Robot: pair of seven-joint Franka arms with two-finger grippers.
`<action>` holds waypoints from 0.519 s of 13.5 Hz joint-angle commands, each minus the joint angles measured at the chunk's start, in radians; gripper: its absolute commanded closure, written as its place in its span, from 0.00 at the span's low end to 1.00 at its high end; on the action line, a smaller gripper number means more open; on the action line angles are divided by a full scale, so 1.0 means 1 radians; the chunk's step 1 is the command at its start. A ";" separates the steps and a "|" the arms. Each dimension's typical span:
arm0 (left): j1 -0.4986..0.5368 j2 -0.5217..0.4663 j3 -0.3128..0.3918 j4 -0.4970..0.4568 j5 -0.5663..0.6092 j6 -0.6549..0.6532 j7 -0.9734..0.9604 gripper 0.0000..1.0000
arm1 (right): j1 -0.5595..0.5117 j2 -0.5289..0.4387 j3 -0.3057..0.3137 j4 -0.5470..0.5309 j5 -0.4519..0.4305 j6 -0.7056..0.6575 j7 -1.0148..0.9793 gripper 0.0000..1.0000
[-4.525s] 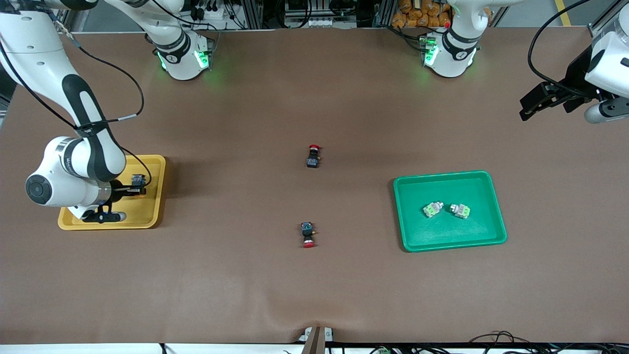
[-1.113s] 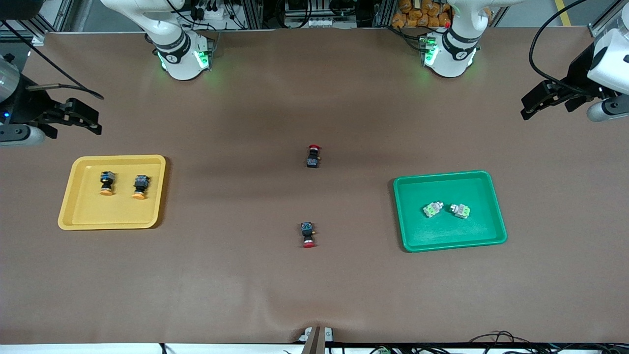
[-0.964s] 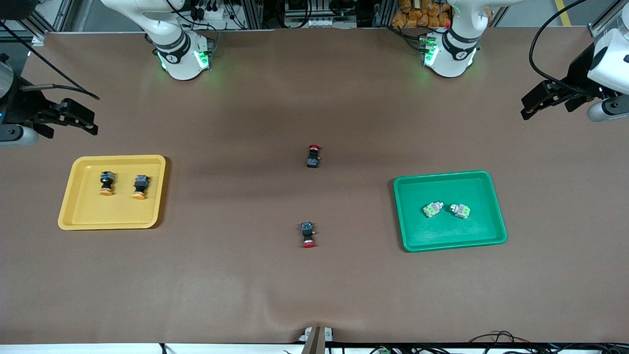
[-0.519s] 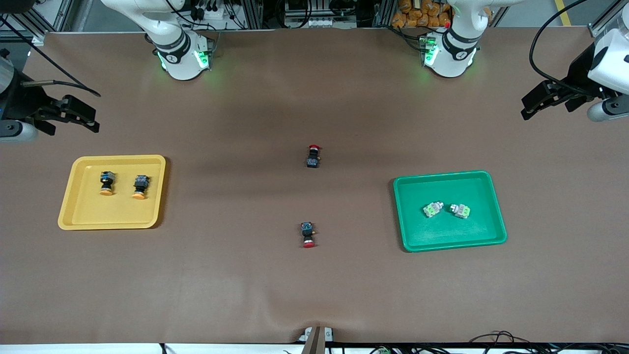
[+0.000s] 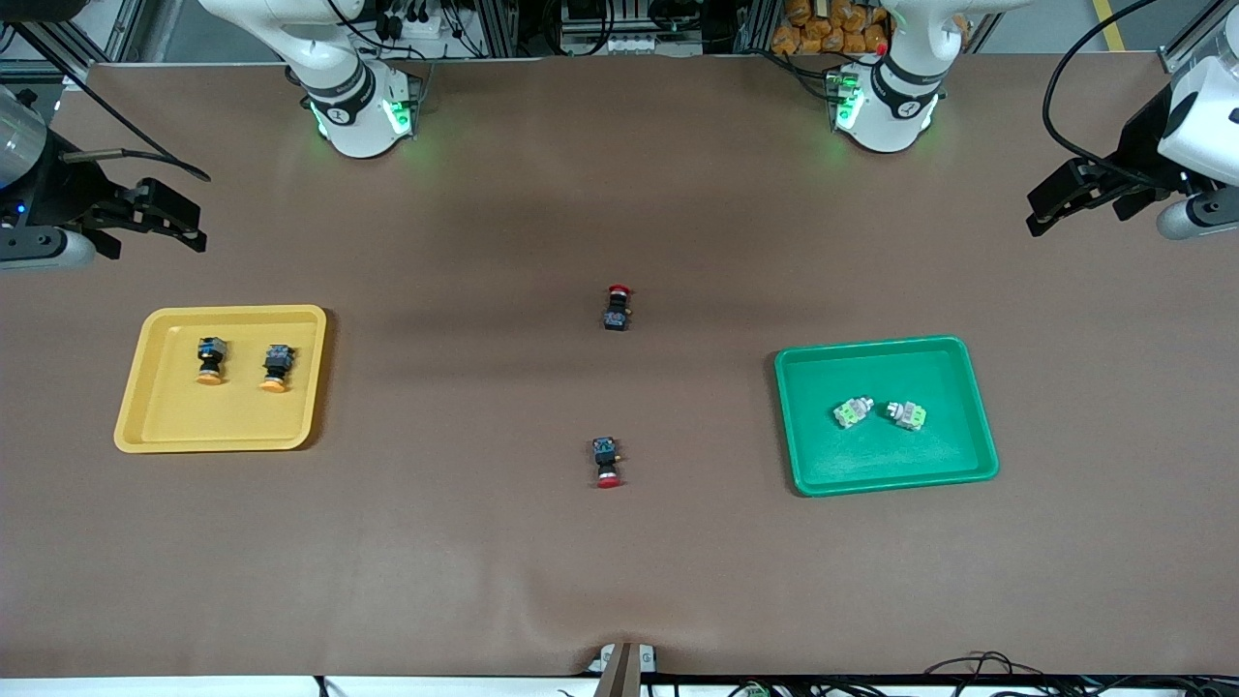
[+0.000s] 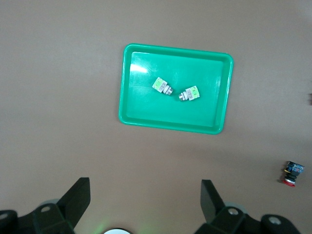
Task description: Place green and yellow buttons in trays
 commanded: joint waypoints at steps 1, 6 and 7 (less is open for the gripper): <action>0.006 -0.016 -0.005 0.002 -0.003 -0.017 0.012 0.00 | -0.014 -0.032 -0.002 -0.034 0.011 0.013 -0.062 0.00; 0.006 -0.004 -0.003 0.037 0.000 -0.034 0.013 0.00 | -0.009 -0.030 -0.001 -0.034 0.011 0.013 -0.067 0.00; 0.006 0.001 -0.003 0.052 0.002 -0.048 0.013 0.00 | -0.011 -0.030 -0.001 -0.034 0.013 0.013 -0.065 0.00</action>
